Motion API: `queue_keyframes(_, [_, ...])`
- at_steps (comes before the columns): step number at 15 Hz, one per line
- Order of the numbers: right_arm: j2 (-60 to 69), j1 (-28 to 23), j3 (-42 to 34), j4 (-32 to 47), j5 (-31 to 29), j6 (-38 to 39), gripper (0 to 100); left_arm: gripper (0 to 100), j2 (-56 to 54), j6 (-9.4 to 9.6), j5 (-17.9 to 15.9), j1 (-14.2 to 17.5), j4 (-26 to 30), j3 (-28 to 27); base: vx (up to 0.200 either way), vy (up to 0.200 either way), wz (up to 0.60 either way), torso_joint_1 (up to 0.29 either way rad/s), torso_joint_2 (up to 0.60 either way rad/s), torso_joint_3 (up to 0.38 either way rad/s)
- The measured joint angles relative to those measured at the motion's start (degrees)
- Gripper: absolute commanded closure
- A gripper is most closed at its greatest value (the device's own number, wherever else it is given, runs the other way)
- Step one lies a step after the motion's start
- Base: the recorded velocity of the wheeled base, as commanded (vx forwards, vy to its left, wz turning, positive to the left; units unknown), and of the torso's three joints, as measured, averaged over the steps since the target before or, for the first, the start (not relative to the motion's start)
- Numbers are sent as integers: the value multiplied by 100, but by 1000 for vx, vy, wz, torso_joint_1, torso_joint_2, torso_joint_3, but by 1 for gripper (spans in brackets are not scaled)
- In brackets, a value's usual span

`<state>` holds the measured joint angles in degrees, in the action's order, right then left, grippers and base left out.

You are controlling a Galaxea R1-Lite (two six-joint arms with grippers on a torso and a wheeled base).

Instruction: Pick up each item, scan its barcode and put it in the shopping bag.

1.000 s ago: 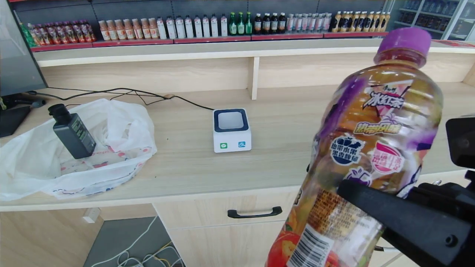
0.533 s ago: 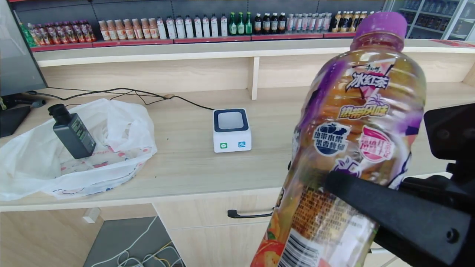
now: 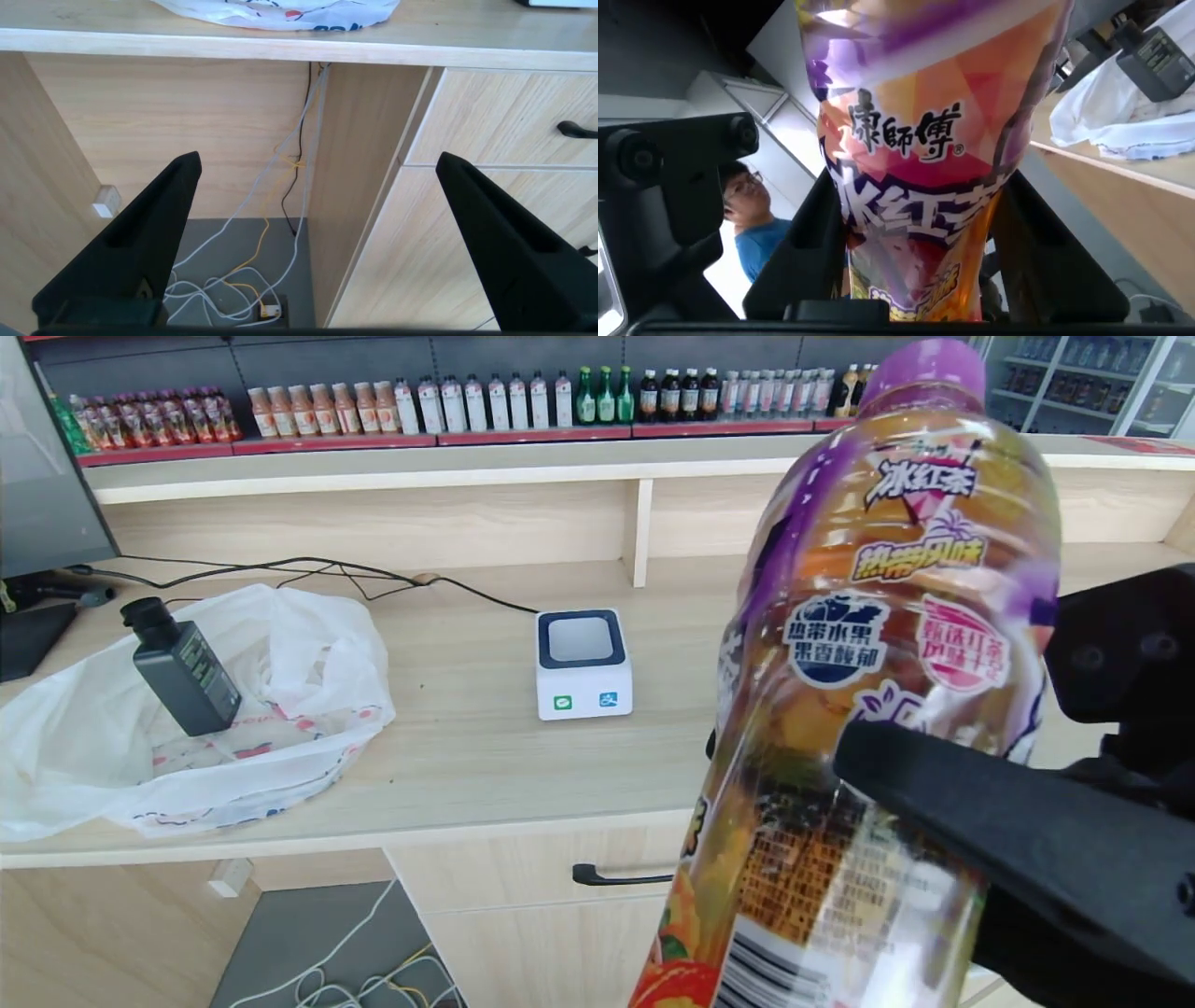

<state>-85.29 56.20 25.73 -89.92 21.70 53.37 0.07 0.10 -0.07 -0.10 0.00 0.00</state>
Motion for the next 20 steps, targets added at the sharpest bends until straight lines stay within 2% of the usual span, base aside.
queue_keyframes(5, [-116,-28,288,-5,-5,427,100,0,0,0,-2,0,0,0,0,0,0,0,0,0])
queue_keyframes(9, [-217,-174,380,0,-2,1448,100,0,0,0,-2,2,0,0,0,0,0,0,0,0])
queue_keyframes(13, [-263,-350,397,0,-11,1563,100,0,0,0,-2,-1,0,0,0,0,0,0,0,0])
queue_keyframes(20, [-274,-372,447,0,-9,1563,100,0,0,0,-2,0,0,0,0,0,0,0,0,0])
